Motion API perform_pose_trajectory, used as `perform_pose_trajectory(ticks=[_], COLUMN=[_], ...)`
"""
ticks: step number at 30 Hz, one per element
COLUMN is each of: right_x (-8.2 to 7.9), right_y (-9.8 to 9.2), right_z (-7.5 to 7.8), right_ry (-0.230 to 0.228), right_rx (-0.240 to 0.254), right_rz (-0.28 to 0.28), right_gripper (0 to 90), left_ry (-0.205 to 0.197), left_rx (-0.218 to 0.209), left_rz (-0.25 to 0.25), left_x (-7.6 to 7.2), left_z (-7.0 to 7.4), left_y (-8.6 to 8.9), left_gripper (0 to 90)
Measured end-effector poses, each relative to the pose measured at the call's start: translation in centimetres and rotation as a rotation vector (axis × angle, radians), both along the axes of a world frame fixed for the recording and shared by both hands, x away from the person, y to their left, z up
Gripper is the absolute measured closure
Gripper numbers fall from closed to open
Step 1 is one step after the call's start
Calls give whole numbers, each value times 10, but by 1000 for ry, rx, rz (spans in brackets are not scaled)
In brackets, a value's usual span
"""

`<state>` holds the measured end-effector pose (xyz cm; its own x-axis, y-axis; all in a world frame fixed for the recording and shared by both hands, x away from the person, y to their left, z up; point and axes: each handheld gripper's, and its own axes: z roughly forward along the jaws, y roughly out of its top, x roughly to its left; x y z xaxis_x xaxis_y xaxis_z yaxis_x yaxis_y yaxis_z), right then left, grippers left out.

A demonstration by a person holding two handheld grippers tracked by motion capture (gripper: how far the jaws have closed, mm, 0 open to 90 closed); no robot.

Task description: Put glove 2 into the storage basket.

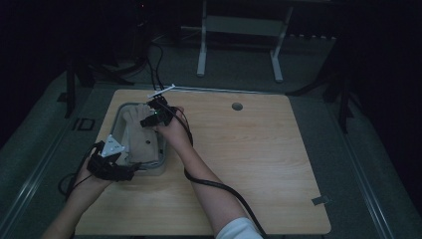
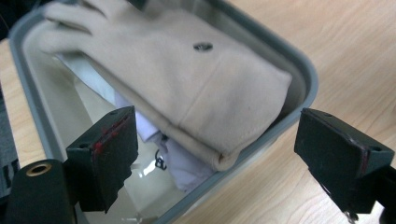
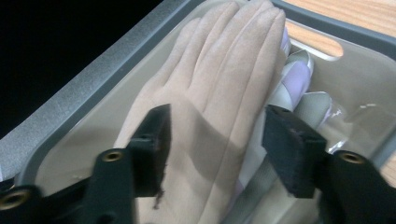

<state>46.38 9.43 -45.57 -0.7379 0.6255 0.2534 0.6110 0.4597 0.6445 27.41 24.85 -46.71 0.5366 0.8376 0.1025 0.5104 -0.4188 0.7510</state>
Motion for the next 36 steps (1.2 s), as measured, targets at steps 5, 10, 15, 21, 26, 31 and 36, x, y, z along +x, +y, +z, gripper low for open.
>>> perform_pose_trajectory(ticks=[5,10,15,21,26,31,36], right_x=[-11,-20,-29,-40,-47,-58,-66], right_y=[-17,-35,-49,-80,-98,-128,-150], right_z=[5,5,4,3,0,-4,-13], right_ry=[-39,-39,-54,-76,-73,-78,-83], right_rx=[14,22,8,15,18,20,18], right_rz=[61,118,131,122,116,106,104], right_gripper=[255,202,202,202,202,201,197], left_ry=[-29,-43,-53,-36,-22,-2,-1], left_rx=[-98,-138,-161,-170,-181,-218,-228], left_rz=[-35,-81,-109,-147,-180,-238,-280], left_x=[-6,-9,-8,-6,-3,-1,0], left_z=[4,5,4,0,-4,-9,-17], left_y=[-6,-23,-36,-53,-68,-86,-102], left_gripper=[140,140,140,140,140,140,140])
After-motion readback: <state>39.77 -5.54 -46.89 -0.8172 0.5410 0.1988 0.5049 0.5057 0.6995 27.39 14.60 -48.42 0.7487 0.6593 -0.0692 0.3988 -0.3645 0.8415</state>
